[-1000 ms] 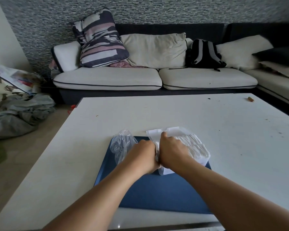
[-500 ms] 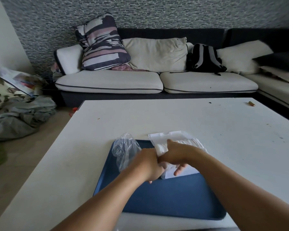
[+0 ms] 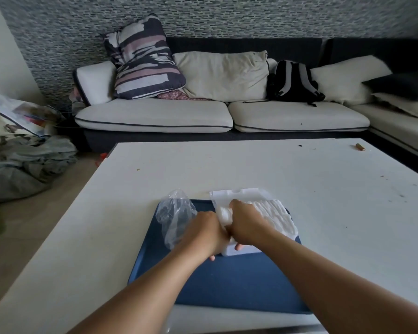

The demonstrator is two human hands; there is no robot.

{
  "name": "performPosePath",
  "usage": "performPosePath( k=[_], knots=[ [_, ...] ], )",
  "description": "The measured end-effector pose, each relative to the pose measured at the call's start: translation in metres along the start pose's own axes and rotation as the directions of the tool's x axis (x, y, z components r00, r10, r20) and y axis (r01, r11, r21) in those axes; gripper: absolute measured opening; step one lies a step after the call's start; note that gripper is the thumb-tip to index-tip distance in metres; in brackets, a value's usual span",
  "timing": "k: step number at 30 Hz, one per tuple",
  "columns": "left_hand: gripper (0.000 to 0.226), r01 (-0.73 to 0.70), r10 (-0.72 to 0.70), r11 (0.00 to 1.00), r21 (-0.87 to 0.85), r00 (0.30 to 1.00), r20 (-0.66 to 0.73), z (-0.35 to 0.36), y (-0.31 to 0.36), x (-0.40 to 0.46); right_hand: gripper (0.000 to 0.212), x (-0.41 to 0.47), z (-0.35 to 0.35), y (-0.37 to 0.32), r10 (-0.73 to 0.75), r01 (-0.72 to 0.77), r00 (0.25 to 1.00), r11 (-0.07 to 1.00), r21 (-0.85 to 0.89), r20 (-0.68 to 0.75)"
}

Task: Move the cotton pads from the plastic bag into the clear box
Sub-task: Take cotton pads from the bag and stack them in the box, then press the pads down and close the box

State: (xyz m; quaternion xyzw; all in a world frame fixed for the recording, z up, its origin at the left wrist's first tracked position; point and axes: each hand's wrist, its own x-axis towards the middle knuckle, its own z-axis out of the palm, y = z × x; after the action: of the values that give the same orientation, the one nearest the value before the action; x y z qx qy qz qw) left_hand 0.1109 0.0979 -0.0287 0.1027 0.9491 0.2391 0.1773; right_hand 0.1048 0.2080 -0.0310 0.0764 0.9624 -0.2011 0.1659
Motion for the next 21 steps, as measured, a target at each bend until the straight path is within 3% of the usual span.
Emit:
performPosePath(
  k=[3, 5, 7, 9, 10, 12, 15, 18, 21],
  knots=[
    [0.032, 0.063, -0.062, 0.998, 0.023, 0.997, -0.037, -0.002, -0.012, 0.008, 0.044, -0.004, -0.003, -0.002, -0.080, 0.068, 0.993, 0.988, 0.139, 0.082],
    [0.030, 0.094, -0.094, 0.995, -0.014, 0.996, -0.006, -0.004, -0.020, 0.013, 0.039, -0.008, -0.018, 0.008, -0.090, 0.075, 0.996, 0.938, 0.337, 0.028],
    [0.029, 0.087, -0.089, 0.995, -0.041, 0.995, -0.044, -0.007, -0.022, 0.014, 0.020, -0.004, -0.039, 0.027, -0.022, 0.114, 0.971, 0.917, 0.381, -0.238],
    [0.030, 0.040, -0.034, 0.999, 0.023, 0.978, -0.208, -0.006, -0.018, 0.012, 0.020, 0.006, -0.053, 0.052, 0.031, 0.070, 0.867, 0.981, 0.183, -0.497],
    [0.029, -0.007, 0.029, 0.997, 0.072, 0.949, -0.315, -0.003, -0.015, 0.011, 0.025, 0.010, -0.053, 0.063, 0.025, 0.038, 0.844, 0.994, 0.107, -0.535],
    [0.039, -0.117, 0.160, 0.985, 0.130, 0.898, -0.409, 0.008, -0.008, 0.012, 0.040, 0.017, -0.041, 0.079, -0.027, 0.056, 0.908, 0.997, 0.058, -0.418],
    [0.066, -0.207, 0.266, 0.951, 0.229, 0.926, -0.269, 0.033, -0.003, 0.025, 0.060, 0.022, -0.007, 0.087, -0.154, 0.164, 0.965, 0.986, 0.028, -0.214],
    [0.067, -0.146, 0.200, 0.948, 0.283, 0.965, -0.170, 0.052, -0.003, 0.043, 0.064, 0.024, 0.015, 0.090, -0.186, 0.174, 0.957, 0.982, -0.070, -0.222],
    [0.064, -0.141, 0.206, 0.883, 0.447, 0.974, -0.099, 0.059, -0.004, 0.053, 0.065, 0.027, 0.023, 0.081, -0.217, 0.177, 0.956, 0.964, -0.197, -0.200]
  ],
)
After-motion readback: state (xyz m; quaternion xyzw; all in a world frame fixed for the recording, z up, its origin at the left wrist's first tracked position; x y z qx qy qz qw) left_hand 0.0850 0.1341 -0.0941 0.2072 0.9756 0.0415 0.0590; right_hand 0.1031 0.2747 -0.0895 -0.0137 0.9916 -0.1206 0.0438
